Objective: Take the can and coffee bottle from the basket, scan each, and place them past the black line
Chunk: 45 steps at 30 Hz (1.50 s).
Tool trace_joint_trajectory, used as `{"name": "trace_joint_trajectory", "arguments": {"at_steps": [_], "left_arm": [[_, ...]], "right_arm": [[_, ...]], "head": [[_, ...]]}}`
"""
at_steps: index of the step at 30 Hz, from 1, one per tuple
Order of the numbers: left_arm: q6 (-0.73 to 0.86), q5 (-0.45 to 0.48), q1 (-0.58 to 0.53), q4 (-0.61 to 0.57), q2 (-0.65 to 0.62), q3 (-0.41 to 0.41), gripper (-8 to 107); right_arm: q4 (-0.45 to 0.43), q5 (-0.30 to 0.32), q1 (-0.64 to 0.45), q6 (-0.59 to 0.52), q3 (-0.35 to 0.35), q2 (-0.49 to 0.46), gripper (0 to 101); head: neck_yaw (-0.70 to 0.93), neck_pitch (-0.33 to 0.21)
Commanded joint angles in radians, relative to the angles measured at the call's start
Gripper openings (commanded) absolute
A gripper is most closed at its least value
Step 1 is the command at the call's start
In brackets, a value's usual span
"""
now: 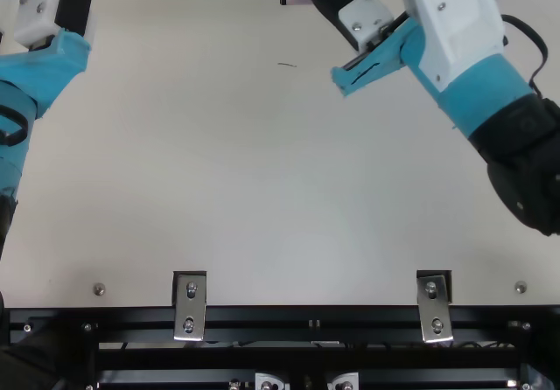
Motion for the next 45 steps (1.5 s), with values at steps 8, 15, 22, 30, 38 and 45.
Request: {"name": "trace_joint_trajectory", "arguments": {"at_steps": [8, 15, 22, 30, 38, 45], "left_arm": [[0.0, 0.0, 0.0, 0.0, 0.0, 0.0, 90], [0.0, 0.0, 0.0, 0.0, 0.0, 0.0, 90], [0.0, 0.0, 0.0, 0.0, 0.0, 0.0, 90], [0.0, 0.0, 0.0, 0.0, 0.0, 0.0, 90], [0.0, 0.0, 0.0, 0.0, 0.0, 0.0, 90], [0.0, 0.0, 0.0, 0.0, 0.0, 0.0, 90]], "right_arm": [[0.024, -0.046, 0.015, -0.009, -0.026, 0.057, 0], [0.035, -0.073, 0.02, -0.021, -0.049, 0.097, 0], [0.042, -0.083, 0.012, -0.039, -0.068, 0.125, 0], [0.047, -0.081, 0.002, -0.063, -0.086, 0.153, 0], [0.054, -0.077, -0.016, -0.087, -0.085, 0.165, 0], [0.047, -0.076, -0.043, -0.091, -0.064, 0.153, 0]], "head": [[-0.003, -0.004], [-0.003, -0.004], [-0.003, -0.004], [-0.003, -0.004], [-0.003, -0.004], [-0.003, -0.004]]}}
